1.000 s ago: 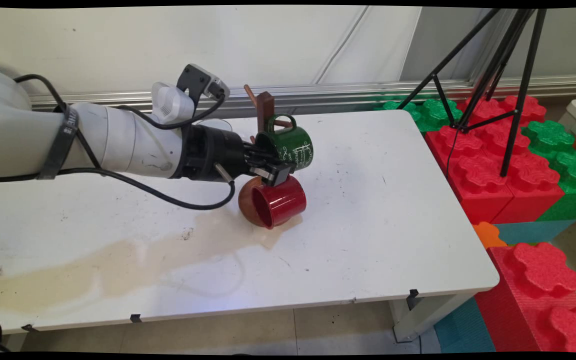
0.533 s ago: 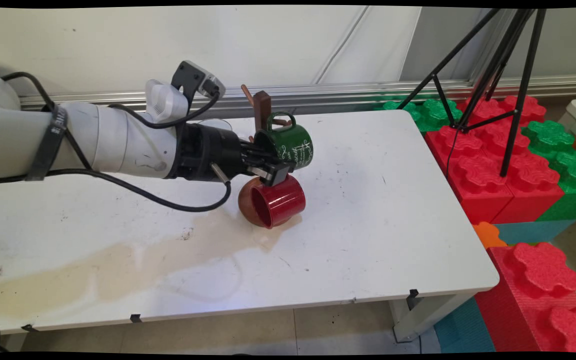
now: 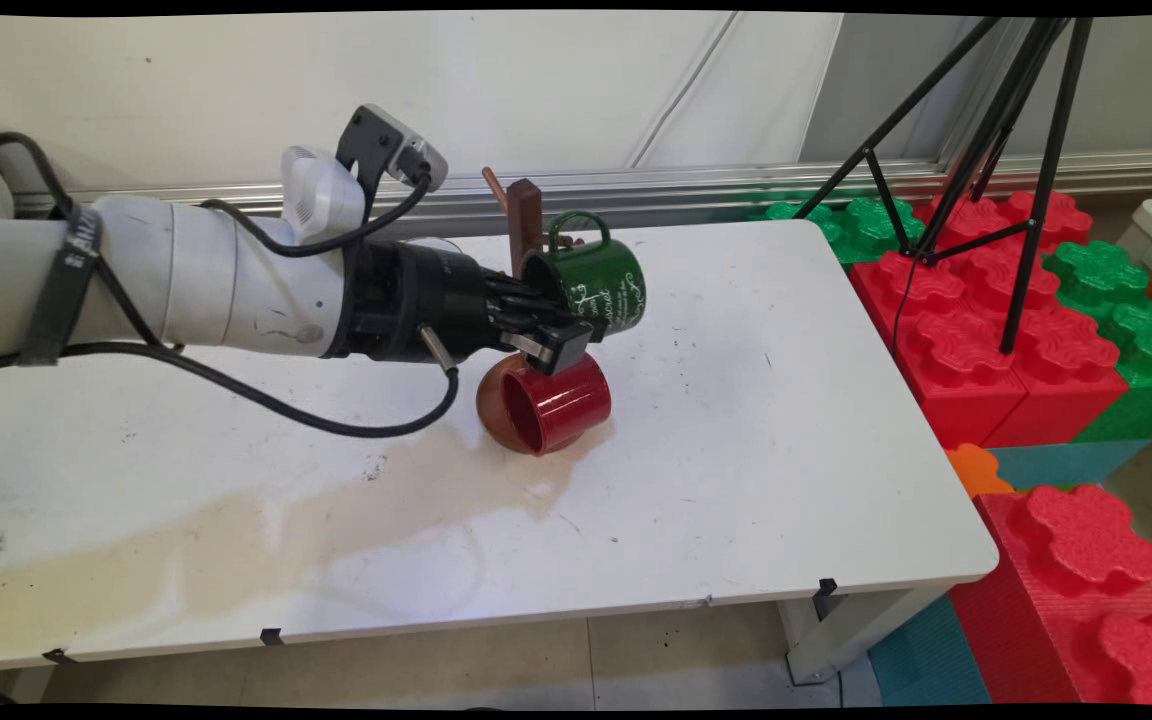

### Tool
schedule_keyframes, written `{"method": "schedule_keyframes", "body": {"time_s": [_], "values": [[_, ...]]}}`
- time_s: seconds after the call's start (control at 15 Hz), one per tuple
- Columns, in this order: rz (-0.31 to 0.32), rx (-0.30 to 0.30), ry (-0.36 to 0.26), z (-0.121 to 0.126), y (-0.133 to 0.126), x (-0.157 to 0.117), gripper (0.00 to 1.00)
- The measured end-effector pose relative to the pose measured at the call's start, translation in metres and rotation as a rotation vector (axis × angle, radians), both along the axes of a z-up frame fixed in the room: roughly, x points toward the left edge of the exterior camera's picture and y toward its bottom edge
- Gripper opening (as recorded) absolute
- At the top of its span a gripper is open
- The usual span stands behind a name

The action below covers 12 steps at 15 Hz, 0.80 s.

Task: Place the picked object on the table

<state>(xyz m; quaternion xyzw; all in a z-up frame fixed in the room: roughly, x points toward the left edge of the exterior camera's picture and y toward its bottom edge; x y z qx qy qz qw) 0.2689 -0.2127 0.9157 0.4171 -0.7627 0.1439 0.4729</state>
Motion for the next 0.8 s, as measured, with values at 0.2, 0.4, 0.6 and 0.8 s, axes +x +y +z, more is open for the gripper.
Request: {"method": "schedule_keyframes", "body": {"time_s": [0.2, 0.4, 0.6, 0.8], "values": [[-0.026, -0.014, -0.006, 0.004, 0.005, -0.002, 0.0], [-0.052, -0.018, -0.023, 0.005, 0.01, -0.003, 0.0], [-0.094, -0.017, -0.065, 0.005, 0.017, -0.002, 0.0], [-0.14, -0.01, -0.118, 0.007, 0.025, 0.002, 0.0]]}}
